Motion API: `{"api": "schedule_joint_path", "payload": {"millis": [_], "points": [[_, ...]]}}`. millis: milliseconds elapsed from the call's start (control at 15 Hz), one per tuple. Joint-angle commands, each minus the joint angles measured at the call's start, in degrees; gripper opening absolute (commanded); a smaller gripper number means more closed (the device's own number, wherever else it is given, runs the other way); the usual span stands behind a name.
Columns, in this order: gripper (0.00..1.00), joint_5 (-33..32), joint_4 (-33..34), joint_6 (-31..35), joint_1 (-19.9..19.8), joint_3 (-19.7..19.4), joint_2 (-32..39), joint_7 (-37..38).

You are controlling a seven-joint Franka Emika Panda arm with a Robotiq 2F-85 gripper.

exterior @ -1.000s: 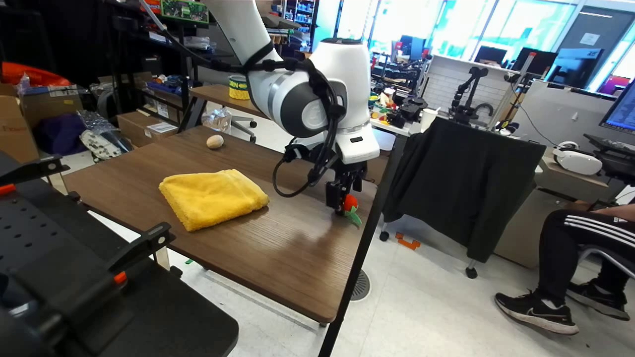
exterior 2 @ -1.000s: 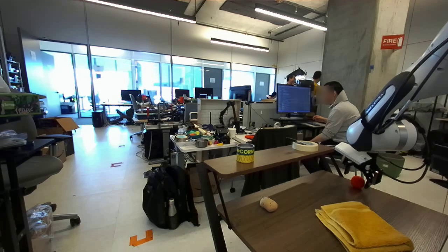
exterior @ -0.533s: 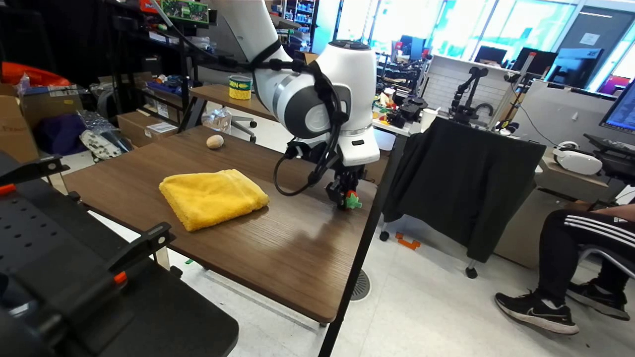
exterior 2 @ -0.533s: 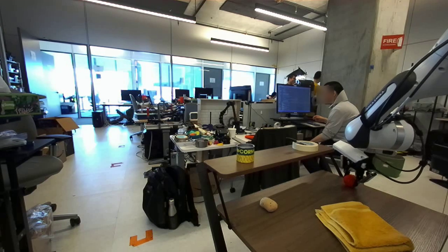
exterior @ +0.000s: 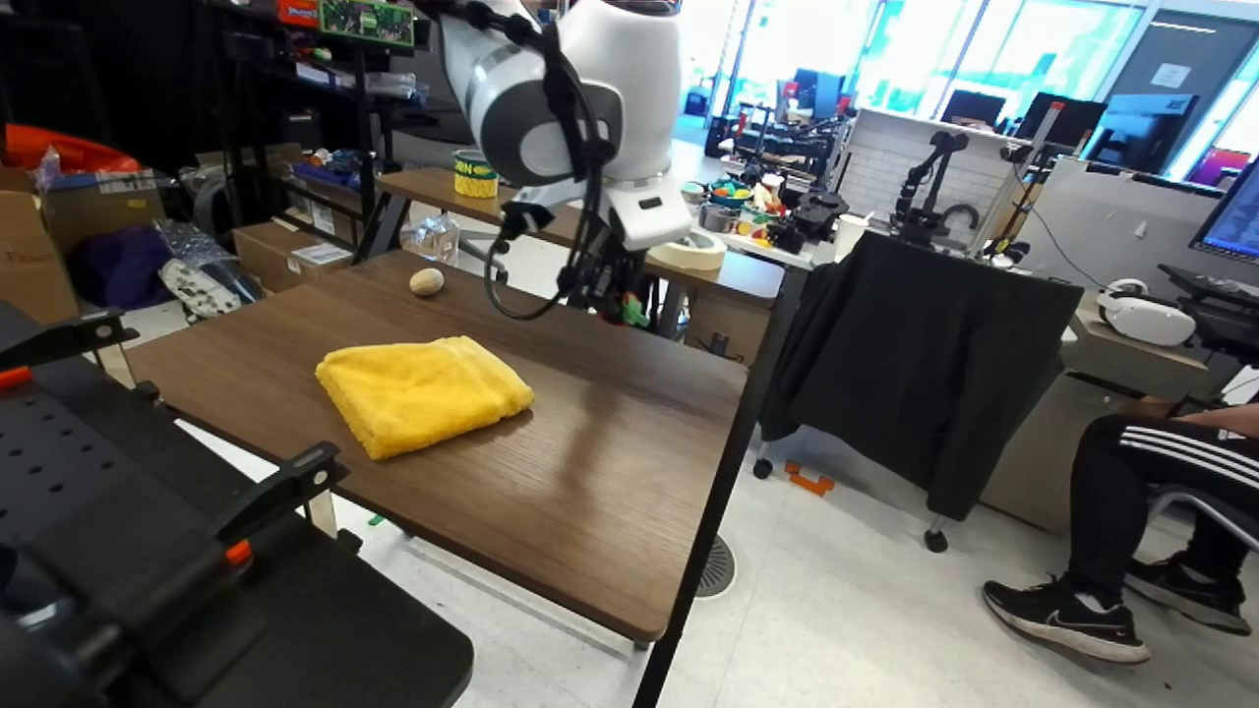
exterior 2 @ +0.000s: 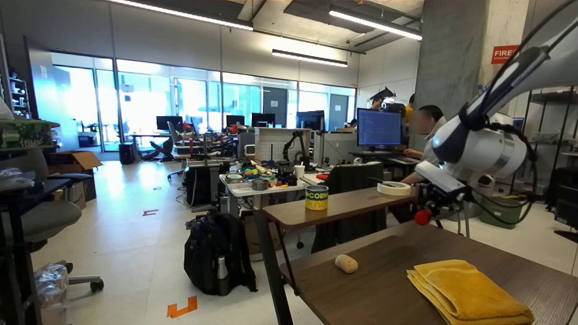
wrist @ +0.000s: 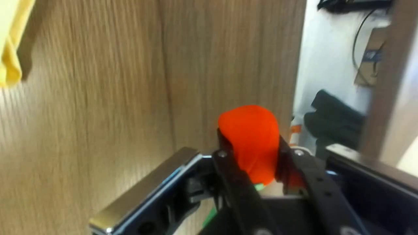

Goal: Wipe the table with the yellow towel

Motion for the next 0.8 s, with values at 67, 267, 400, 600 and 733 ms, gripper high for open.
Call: {"api": "schedule_joint_path", "payload": {"millis": [67, 267, 400, 600, 733], "points": [[0.04, 4.0, -4.8, -3.0, 3.9, 6.1, -4.8, -4.7], [0.04, 2.3, -2.6, -10.5, 10.5, 4.7, -2.3, -2.4], [0.04, 1.1, -1.3, -14.1, 14.6, 3.3, -0.3, -0.9], [0.04, -0.6, -0.1, -16.5, 19.3, 1.5, 2.4, 0.6], [0.04, -1.7, 0.8, -17.5, 21.3, 0.3, 3.9, 1.4]]}}
